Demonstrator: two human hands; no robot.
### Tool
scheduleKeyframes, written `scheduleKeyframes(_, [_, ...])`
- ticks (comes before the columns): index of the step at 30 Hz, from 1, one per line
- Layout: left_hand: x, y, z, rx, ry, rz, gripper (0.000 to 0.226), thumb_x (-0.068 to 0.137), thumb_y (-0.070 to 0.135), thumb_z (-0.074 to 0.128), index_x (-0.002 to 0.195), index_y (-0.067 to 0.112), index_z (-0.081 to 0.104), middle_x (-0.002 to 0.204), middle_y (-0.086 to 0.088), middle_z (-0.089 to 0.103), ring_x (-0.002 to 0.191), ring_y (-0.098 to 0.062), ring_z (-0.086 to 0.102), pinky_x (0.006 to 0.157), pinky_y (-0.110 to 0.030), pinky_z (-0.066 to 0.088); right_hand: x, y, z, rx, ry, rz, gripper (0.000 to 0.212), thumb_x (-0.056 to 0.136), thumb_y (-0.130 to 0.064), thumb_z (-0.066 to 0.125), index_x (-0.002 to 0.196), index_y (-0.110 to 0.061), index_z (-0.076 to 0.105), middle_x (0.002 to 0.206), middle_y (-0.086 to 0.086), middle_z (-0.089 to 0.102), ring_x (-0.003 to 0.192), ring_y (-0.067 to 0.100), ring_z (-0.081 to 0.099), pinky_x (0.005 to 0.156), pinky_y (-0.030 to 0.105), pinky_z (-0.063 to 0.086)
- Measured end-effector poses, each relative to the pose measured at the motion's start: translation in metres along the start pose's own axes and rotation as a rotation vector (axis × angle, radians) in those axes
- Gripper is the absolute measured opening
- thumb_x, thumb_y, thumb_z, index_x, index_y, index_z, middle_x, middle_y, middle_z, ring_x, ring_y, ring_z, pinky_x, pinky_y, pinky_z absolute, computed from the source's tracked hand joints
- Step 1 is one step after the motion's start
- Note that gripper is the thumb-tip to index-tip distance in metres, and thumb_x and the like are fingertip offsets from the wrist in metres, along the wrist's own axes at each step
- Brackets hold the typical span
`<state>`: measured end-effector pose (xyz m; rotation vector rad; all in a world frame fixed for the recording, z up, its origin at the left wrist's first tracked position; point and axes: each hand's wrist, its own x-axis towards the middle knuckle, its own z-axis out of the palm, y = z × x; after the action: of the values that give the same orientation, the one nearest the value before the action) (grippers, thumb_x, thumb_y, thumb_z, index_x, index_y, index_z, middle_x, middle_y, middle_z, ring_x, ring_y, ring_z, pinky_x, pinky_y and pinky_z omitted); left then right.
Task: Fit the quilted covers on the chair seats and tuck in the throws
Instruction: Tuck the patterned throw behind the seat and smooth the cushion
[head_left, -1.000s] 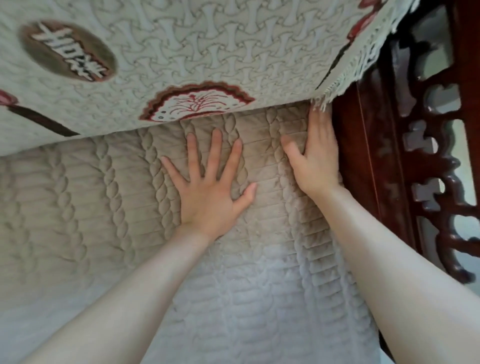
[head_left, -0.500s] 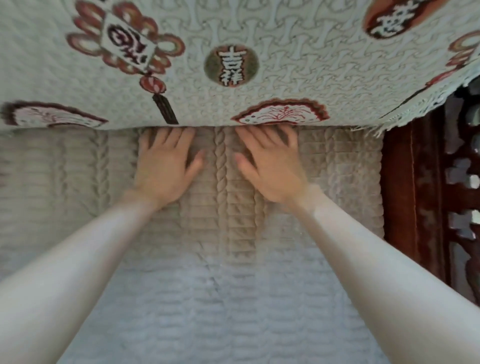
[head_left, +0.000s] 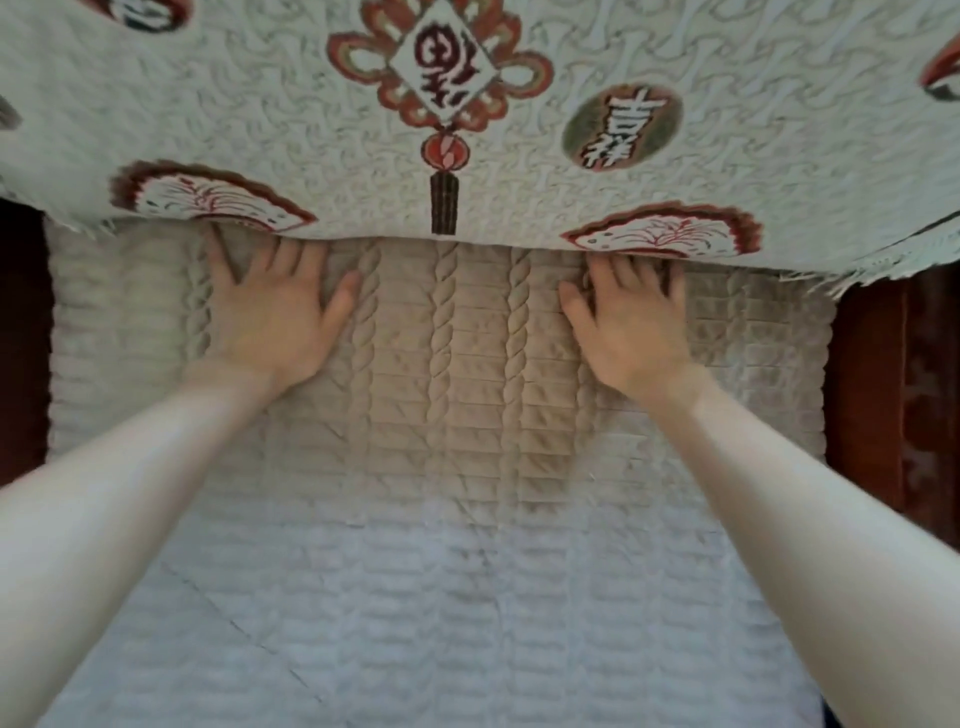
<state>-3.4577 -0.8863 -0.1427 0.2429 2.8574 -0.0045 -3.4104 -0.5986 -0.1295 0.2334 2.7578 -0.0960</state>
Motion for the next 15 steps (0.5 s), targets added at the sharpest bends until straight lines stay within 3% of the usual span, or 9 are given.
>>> scheduleKeyframes(3, [-0.012,0.021,0.01,-0.071,-0.021,0.007,0.076,0.089,0.062,0.015,0.151,0.019,0.027,0.157,-0.015,0.025,0.145,-0.037,0.014,0.113,-0.062,-0.006,-0.014,-0.04,0.007,0.055,-0.036,-0.11,0.066,0.1,-0.052,0.025,0.155,-0.02,0.008,0.163,0.005,0.01,0.149,0.029,0.003,0.117,0.046,-0.009])
scheduleKeyframes(5, [-0.009,0.005,0.009,-0.082,0.004,-0.053,0.076,0.089,0.062,0.014,0.151,0.021,0.026,0.159,-0.01,0.023,0.147,-0.033,0.011,0.114,-0.062,-0.005,-0.015,-0.039,0.011,0.068,-0.032,-0.187,0.064,0.101,-0.054,0.024,0.155,-0.027,0.002,0.163,-0.003,0.003,0.15,0.023,-0.002,0.116,0.042,-0.012])
scheduleKeyframes(8, [-0.001,-0.04,0.002,-0.08,0.078,-0.169,0.068,0.095,0.057,0.02,0.148,0.016,0.03,0.158,-0.008,0.026,0.147,-0.031,0.013,0.112,-0.066,-0.001,-0.005,-0.012,0.013,0.039,-0.007,-0.024,0.065,0.1,-0.056,0.022,0.155,-0.027,0.005,0.163,-0.003,0.005,0.149,0.022,0.0,0.117,0.045,-0.011])
scheduleKeyframes(11, [-0.012,-0.025,0.009,-0.128,0.093,-0.212,0.067,0.099,0.053,0.024,0.152,0.013,0.023,0.16,-0.011,0.017,0.148,-0.033,0.006,0.112,-0.067,-0.001,-0.014,-0.03,0.02,0.062,0.02,0.048,0.067,0.1,-0.056,0.021,0.155,-0.024,0.001,0.163,-0.002,-0.002,0.149,0.03,-0.007,0.114,0.051,-0.015])
scheduleKeyframes(15, [-0.063,0.006,0.03,-0.122,0.075,-0.158,0.07,0.093,0.058,0.02,0.155,0.026,0.008,0.163,0.0,0.001,0.149,-0.027,-0.005,0.111,-0.059,-0.011,-0.056,-0.054,0.041,0.091,0.018,-0.201,0.066,0.099,-0.058,0.017,0.154,-0.029,-0.008,0.16,-0.01,-0.015,0.147,0.017,-0.018,0.113,0.044,-0.02])
